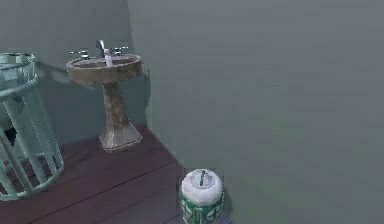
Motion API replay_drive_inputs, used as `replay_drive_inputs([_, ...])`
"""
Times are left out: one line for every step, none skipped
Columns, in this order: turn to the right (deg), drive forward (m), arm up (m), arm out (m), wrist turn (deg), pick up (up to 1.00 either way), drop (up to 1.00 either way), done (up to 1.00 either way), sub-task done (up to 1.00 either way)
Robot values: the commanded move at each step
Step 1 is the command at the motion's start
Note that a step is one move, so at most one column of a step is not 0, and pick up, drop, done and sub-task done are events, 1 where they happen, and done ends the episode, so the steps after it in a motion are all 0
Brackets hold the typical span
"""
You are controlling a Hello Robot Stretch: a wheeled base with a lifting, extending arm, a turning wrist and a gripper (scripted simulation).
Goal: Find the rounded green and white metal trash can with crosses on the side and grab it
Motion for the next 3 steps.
replay_drive_inputs([0.0,0.4,0.0,0.0,0.0,0.0,0.0,0.0,0.0])
replay_drive_inputs([-45.0,0.0,0.0,0.0,0.0,0.0,0.0,0.0,0.0])
replay_drive_inputs([-33.0,0.0,0.0,0.0,0.0,0.0,0.0,0.0,0.0])
